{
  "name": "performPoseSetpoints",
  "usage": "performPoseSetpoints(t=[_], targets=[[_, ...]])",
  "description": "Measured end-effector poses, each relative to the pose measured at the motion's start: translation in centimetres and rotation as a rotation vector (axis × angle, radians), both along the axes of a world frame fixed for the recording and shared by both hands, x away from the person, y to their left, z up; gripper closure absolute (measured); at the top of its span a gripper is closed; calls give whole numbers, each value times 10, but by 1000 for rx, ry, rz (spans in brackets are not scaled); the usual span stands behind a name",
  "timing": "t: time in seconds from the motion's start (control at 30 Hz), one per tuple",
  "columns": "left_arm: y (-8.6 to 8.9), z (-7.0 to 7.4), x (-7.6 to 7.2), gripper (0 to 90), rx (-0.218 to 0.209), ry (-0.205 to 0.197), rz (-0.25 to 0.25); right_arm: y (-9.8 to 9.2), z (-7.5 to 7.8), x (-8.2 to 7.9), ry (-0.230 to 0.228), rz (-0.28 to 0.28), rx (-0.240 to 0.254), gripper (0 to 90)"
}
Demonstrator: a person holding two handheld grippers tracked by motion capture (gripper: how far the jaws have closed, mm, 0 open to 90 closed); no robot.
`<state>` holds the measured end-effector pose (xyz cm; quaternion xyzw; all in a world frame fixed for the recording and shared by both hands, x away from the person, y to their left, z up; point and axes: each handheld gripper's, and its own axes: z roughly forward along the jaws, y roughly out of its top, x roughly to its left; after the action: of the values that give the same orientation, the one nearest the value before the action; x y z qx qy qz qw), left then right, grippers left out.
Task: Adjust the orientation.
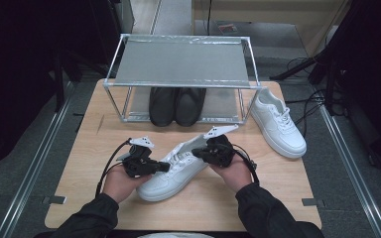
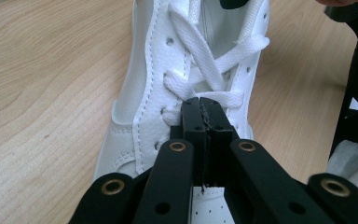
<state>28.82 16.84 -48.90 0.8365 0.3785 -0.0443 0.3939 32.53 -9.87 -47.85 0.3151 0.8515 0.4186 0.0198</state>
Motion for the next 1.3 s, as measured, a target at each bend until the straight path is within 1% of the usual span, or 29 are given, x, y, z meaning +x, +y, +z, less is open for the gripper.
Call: performPoseSetpoints(t=[0.07, 0.23, 0.27, 0.37, 0.5, 0.57, 0.8, 0.83, 0.87, 1.0, 1.1, 1.17, 1.23, 1.27, 1.3], targets=[[-1, 0, 2, 900, 11, -8, -3, -1, 0, -2, 10, -1, -8, 900], [-3, 0, 8, 900, 0, -1, -17, -5, 1, -7, 9, -3, -10, 900], [-4, 1, 9, 900, -1, 0, -14, -5, 1, -8, 13, -6, -14, 900], [-5, 1, 12, 900, 8, -6, -23, -8, 0, -11, 12, -9, -11, 900], [-7, 2, 18, 900, 12, -13, -22, -9, 1, -16, 26, -30, -15, 900], [-8, 2, 20, 900, 13, -20, -18, -9, 1, -19, 34, -30, -14, 900], [-10, 2, 31, 900, 11, -38, -6, -4, 2, -36, 49, -2, -22, 900], [-11, 3, 33, 900, 7, -36, -5, -3, 2, -38, 56, -7, -20, 900], [-12, 3, 34, 900, 14, -43, -8, -2, 2, -40, 62, -19, -19, 900], [-14, 4, 38, 900, 17, -55, -7, -1, 1, -41, 95, -49, 6, 900], [-15, 4, 41, 900, 20, -55, -14, -1, 1, -41, 88, -70, 10, 900], [-14, 5, 41, 900, 16, -49, -13, -2, 2, -41, 79, -73, 10, 900], [-12, 6, 41, 900, 1, -29, 3, -4, 3, -41, 69, -71, 4, 900], [-10, 6, 42, 900, -21, -17, 18, -6, 4, -40, 68, -67, -1, 900], [-9, 7, 42, 900, -32, -3, 31, -7, 5, -39, 67, -55, 4, 900]])
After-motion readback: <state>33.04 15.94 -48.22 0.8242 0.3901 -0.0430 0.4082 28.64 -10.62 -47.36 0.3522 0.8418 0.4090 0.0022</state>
